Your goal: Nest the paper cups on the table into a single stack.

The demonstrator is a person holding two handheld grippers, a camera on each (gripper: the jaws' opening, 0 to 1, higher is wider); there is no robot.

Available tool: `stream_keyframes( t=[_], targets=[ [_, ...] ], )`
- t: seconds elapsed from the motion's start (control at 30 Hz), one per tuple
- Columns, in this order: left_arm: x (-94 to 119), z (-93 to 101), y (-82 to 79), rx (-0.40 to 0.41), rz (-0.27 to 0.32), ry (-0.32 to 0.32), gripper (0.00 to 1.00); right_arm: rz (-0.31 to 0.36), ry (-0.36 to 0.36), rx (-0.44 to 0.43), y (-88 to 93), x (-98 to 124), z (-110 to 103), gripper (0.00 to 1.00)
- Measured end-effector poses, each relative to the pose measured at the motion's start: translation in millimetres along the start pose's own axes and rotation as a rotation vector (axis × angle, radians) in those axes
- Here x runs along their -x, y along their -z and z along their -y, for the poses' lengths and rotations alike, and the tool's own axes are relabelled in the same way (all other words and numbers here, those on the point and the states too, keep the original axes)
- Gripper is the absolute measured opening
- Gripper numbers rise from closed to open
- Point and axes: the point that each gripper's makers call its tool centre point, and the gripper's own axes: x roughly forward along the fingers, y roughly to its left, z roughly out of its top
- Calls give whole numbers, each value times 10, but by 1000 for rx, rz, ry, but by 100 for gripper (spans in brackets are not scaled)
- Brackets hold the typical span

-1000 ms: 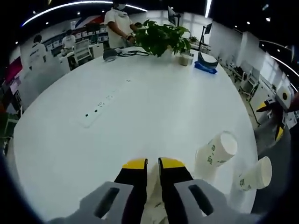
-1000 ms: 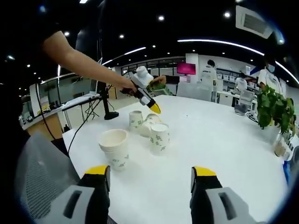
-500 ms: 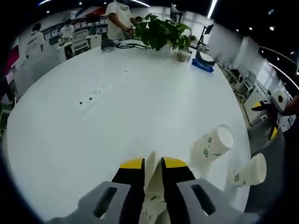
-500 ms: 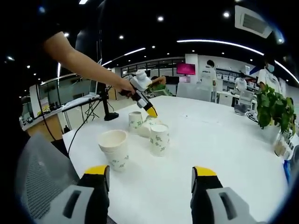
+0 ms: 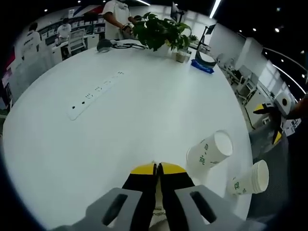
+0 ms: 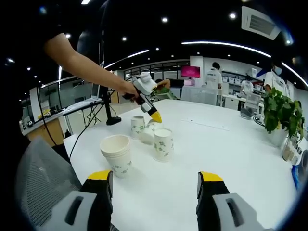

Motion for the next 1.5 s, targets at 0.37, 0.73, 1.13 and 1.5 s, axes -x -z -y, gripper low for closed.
stream_keyframes(
  t=[0.37,0.73,1.13,1.5],
  targets=[
    [155,275,-181,-47,30,15,0,26,1,6,-50,21,-4,72],
    [412,510,-336,-87,72,0,0,46,-4,18,-104,37,-33,72],
    [739,846,-464,-120,128,-10,0,69,-11,29,-158,56,-57,73],
    [965,1237,-470,-158,164,1,0,86,-37,36,-194,62,-120,75]
  ],
)
